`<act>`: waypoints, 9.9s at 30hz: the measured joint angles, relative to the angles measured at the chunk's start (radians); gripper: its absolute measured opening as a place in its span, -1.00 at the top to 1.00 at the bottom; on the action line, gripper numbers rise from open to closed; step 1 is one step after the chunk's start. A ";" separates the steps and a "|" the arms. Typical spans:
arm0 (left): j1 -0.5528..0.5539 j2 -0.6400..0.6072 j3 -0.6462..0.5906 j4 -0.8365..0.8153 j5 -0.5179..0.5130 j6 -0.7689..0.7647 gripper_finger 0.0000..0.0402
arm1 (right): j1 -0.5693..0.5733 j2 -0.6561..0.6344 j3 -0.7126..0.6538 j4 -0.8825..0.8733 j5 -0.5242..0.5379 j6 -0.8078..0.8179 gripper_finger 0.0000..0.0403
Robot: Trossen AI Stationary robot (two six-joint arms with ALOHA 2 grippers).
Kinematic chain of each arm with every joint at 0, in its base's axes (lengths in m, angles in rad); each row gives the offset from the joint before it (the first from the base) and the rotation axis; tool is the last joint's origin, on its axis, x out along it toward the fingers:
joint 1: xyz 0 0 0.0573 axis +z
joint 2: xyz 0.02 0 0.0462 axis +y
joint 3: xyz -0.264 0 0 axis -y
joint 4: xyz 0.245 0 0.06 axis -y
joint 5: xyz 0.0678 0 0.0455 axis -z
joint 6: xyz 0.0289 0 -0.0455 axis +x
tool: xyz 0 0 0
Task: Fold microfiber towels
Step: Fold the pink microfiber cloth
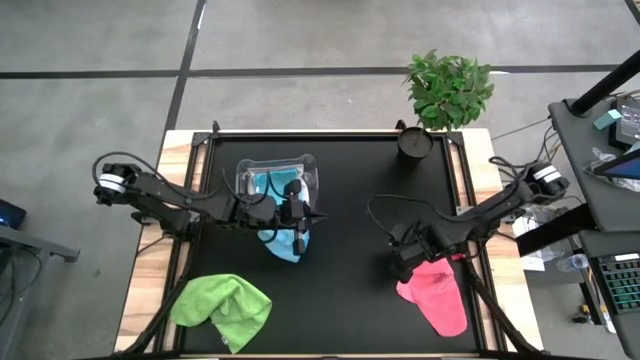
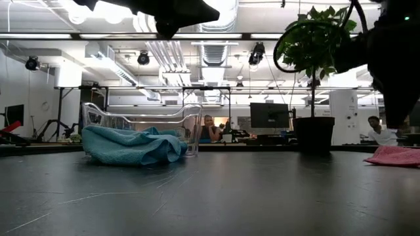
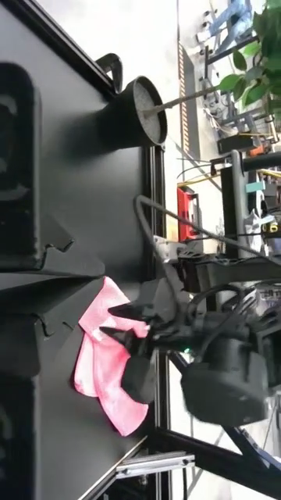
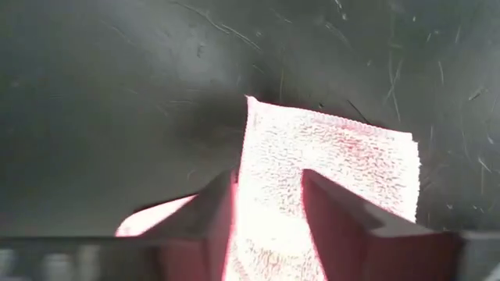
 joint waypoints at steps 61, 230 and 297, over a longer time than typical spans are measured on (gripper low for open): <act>0.011 0.199 0.017 0.074 0.053 -0.034 -0.04 | -0.074 -0.313 -0.068 0.959 0.509 -0.696 0.96; 0.162 0.108 0.337 -0.489 0.265 0.031 1.00 | 0.255 -0.358 0.273 -0.320 0.848 -0.341 0.96; 0.094 0.157 0.209 -0.256 -0.048 -0.262 1.00 | -0.014 0.322 0.142 0.621 0.849 -0.553 0.43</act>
